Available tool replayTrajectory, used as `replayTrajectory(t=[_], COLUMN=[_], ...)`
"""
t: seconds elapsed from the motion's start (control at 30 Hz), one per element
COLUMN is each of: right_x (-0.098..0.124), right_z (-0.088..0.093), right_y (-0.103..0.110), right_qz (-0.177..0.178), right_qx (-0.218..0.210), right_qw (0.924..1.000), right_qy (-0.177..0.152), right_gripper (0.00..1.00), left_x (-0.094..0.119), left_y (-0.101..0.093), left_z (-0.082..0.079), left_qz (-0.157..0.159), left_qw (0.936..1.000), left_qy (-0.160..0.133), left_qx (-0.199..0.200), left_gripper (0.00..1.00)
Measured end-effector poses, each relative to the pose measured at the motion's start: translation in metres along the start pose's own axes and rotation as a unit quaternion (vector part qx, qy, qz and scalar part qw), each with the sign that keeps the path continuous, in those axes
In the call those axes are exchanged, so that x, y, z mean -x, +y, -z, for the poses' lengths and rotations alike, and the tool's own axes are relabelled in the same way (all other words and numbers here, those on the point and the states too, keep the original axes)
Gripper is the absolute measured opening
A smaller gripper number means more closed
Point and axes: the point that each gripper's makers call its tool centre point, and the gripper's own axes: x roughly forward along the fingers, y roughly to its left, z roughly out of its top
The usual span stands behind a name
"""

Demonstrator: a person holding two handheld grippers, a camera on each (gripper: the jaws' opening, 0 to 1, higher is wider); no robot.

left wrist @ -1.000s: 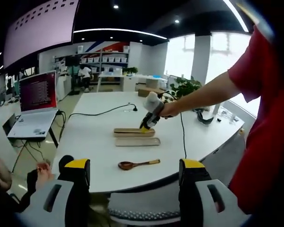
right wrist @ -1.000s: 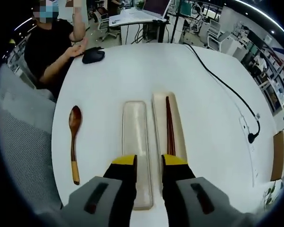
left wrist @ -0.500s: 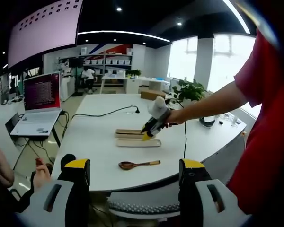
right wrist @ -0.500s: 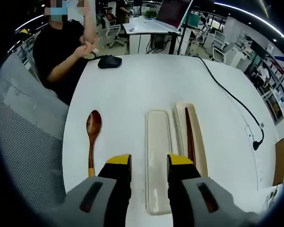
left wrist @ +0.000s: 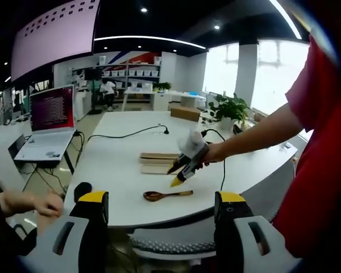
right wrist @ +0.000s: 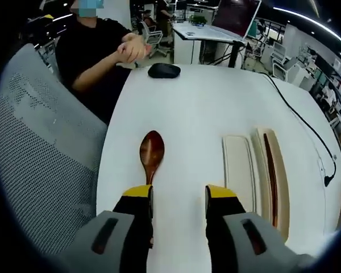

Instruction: Arrange the utensils inside the cutlery case until each visible utensil rests in its matching compartment.

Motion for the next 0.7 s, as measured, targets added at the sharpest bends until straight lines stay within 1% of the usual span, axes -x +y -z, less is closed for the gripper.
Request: replayTrajectory(t=[0.1, 0.17, 0.23, 0.27, 0.37, 0.7], right_x=[0.000, -0.005, -0.007, -0.009, -0.015, -0.023], right_z=[-0.003, -0.003, -0.001, -0.001, 0.003, 0.006], right_y=[0.012, 0.017, 0.025, 0.027, 0.032, 0.041], right_qz=[-0.002, -0.004, -0.006, 0.001, -0.001, -0.009], right_qx=[-0.002, 0.003, 0.017, 0.032, 0.043, 0.028], right_qw=[1.0000, 1.0000, 0.9998, 0.9995, 0.9990, 0.9993], right_qy=[-0.002, -0.001, 0.005, 0.006, 0.012, 0.021], right_gripper=[0.34, 0.34, 0.33, 0.32, 0.32, 0.30], left_x=[0.001, 0.001, 0.001, 0.001, 0.001, 0.005], left_y=[0.001, 0.001, 0.001, 0.000, 0.000, 0.003], left_z=[0.001, 0.001, 0.001, 0.001, 0.002, 0.006], left_qz=[-0.002, -0.003, -0.003, -0.002, 0.000, -0.003], left_qw=[1.0000, 1.0000, 1.0000, 1.0000, 1.0000, 1.0000], left_qy=[0.001, 0.001, 0.000, 0.000, 0.000, 0.007], left_qx=[0.000, 0.000, 0.001, 0.000, 0.001, -0.001], left_gripper=[0.78, 0.78, 0.78, 0.78, 0.78, 0.77])
